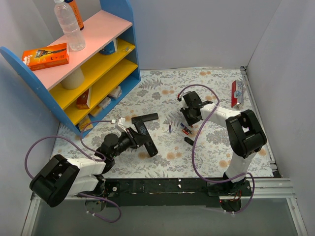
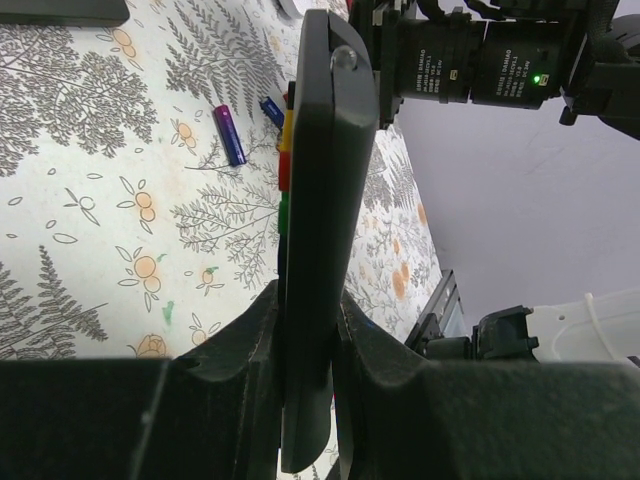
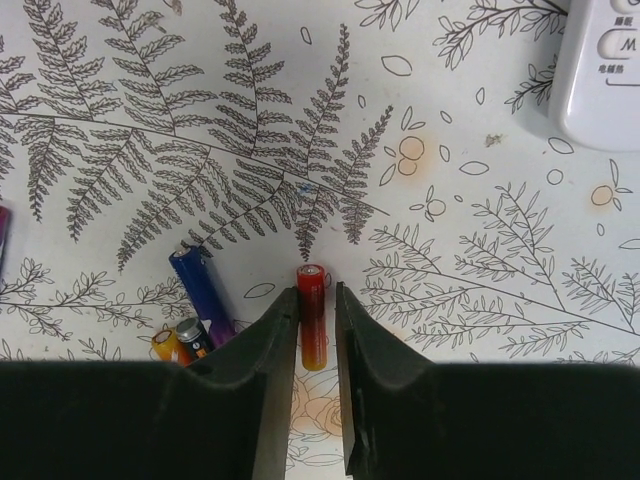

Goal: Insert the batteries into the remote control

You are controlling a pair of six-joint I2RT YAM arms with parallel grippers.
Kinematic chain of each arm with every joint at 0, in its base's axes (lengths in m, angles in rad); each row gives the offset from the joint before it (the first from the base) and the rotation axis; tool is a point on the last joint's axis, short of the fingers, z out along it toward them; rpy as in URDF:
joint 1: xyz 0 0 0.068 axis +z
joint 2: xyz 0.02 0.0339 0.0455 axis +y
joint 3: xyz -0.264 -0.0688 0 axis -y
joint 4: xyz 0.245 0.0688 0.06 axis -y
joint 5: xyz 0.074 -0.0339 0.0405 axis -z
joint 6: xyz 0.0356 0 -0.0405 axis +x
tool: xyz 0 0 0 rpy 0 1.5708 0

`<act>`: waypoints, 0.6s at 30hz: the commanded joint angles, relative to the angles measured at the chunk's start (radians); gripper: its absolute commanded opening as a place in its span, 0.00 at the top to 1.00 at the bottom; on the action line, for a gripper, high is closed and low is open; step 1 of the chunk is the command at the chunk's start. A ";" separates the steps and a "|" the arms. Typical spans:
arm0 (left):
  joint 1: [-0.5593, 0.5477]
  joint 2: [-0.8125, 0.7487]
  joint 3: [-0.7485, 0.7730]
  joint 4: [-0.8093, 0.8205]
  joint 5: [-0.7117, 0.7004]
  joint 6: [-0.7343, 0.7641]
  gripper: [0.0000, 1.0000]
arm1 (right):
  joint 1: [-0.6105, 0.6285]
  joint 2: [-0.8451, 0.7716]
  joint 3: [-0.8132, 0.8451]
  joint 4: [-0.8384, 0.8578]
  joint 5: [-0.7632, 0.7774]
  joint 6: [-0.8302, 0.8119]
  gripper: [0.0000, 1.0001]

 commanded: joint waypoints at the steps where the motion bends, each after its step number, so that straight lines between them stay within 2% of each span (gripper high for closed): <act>1: 0.002 0.022 0.047 0.054 0.049 -0.034 1.00 | 0.010 0.041 -0.011 -0.027 0.059 0.001 0.74; 3: 0.002 0.032 0.053 0.054 0.058 -0.037 1.00 | 0.011 0.027 -0.033 -0.003 0.052 0.013 0.88; 6: 0.002 0.054 0.056 0.077 0.072 -0.046 1.00 | 0.014 -0.019 -0.060 0.031 0.018 0.032 0.94; 10: 0.002 0.077 0.065 0.108 0.087 -0.038 1.00 | 0.039 -0.114 -0.099 0.073 0.019 0.070 0.99; 18: 0.004 0.111 0.108 0.161 0.098 -0.021 1.00 | 0.184 -0.382 -0.158 0.208 0.051 0.161 0.99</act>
